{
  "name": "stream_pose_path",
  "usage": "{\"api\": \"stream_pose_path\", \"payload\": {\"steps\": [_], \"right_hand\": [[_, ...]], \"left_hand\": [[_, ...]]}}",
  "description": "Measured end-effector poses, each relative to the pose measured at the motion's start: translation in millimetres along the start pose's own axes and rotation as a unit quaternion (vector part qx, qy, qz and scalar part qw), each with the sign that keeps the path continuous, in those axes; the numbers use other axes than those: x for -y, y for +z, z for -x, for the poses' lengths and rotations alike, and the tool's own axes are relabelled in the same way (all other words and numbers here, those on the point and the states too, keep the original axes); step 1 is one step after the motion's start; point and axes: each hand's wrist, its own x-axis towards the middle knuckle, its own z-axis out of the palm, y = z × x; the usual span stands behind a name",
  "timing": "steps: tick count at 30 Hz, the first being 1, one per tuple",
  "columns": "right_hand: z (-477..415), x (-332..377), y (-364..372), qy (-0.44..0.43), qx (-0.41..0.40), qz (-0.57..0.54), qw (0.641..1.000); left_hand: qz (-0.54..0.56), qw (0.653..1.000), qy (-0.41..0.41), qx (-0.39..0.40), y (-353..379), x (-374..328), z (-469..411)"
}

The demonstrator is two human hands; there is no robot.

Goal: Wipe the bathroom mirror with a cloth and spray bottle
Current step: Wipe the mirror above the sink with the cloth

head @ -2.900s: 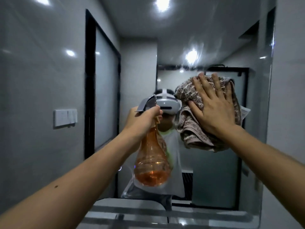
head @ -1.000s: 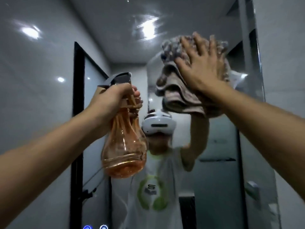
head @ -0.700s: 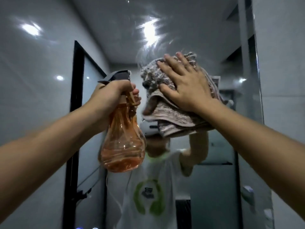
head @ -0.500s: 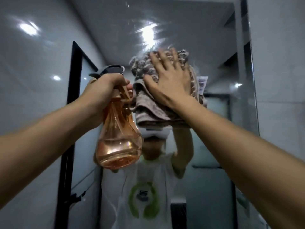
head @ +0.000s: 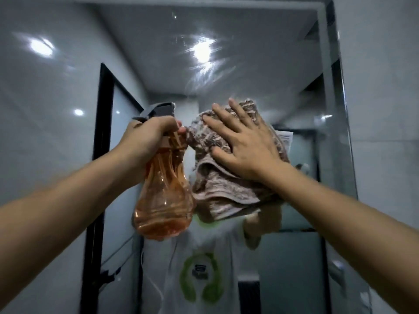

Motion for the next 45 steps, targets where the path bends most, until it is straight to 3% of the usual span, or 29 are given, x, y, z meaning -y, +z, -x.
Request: {"api": "stream_pose_path", "payload": {"steps": [3, 5, 8, 11, 16, 18, 20, 23, 37, 45], "right_hand": [[-32.7, -23.4, -14.0, 0.114, -0.014, -0.035, 0.993], [-66.7, -9.1, -14.6, 0.177, -0.024, -0.048, 0.983], [-74.8, 32.3, -0.9, 0.090, -0.027, -0.025, 0.995], [-39.1, 19.7, 0.9, 0.003, -0.027, -0.022, 0.999], [-73.6, -16.5, -21.0, 0.216, -0.050, -0.036, 0.974], [-95.9, 7.4, -18.6, 0.205, -0.053, -0.020, 0.977], [-101.7, 21.5, -11.4, 0.141, -0.045, -0.001, 0.989], [-89.3, 11.3, -8.5, 0.103, -0.047, 0.007, 0.993], [18.9, -69.0, -6.3, 0.198, -0.052, -0.011, 0.979], [77.3, -100.3, -7.4, 0.270, -0.021, -0.006, 0.962]], "left_hand": [[-0.028, 0.999, 0.002, 0.041, -5.9, -7.4, 6.3], [-0.007, 1.000, 0.010, 0.012, -13.3, -15.2, 4.8], [-0.006, 0.999, 0.017, -0.049, -22.2, -18.3, 2.1], [-0.014, 1.000, -0.003, -0.017, -20.3, -16.7, -1.4], [0.016, 1.000, 0.011, -0.005, -18.0, -24.1, -11.4], [0.021, 0.999, 0.020, -0.019, -25.5, -21.2, -15.8], [0.022, 0.999, 0.026, -0.030, -31.2, -17.0, -17.3], [0.009, 0.999, 0.023, -0.030, -26.7, -11.0, -13.8], [-0.029, 0.999, 0.011, 0.014, 77.1, 21.1, 2.3], [0.022, 0.999, 0.009, 0.043, 123.7, 40.1, 7.0]]}}
